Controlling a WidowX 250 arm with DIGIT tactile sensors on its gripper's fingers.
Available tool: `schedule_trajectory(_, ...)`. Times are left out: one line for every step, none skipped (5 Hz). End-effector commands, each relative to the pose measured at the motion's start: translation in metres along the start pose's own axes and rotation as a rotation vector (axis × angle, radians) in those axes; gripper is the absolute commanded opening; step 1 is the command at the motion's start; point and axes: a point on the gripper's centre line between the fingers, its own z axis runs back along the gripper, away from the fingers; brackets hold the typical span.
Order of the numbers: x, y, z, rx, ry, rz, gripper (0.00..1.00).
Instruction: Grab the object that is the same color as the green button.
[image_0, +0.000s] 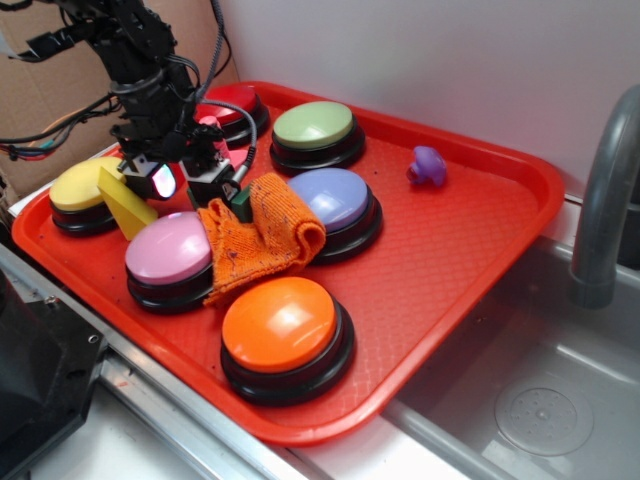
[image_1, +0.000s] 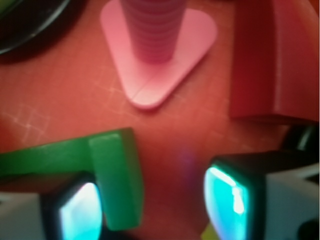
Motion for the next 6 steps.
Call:
schedule_trajectory(0.006,0.009,0.004,-0.014,-0.022,0.019,0.02)
schedule_trajectory(0.005,0.009,0.006,-0.009,-0.023,0.038,0.0)
schedule_trajectory(0.009,0.008,0.024,-0.007,-0.018,0.109,0.0)
schedule_trajectory(0.014,0.0,0.063,0.008,-0.042,0.17,0.0)
schedule_trajectory(0.019,-0.011,0.105,0.07,-0.051,0.21,0.0)
schedule_trajectory(0.017,-0.033,0.146,0.108,-0.065,0.209,0.0)
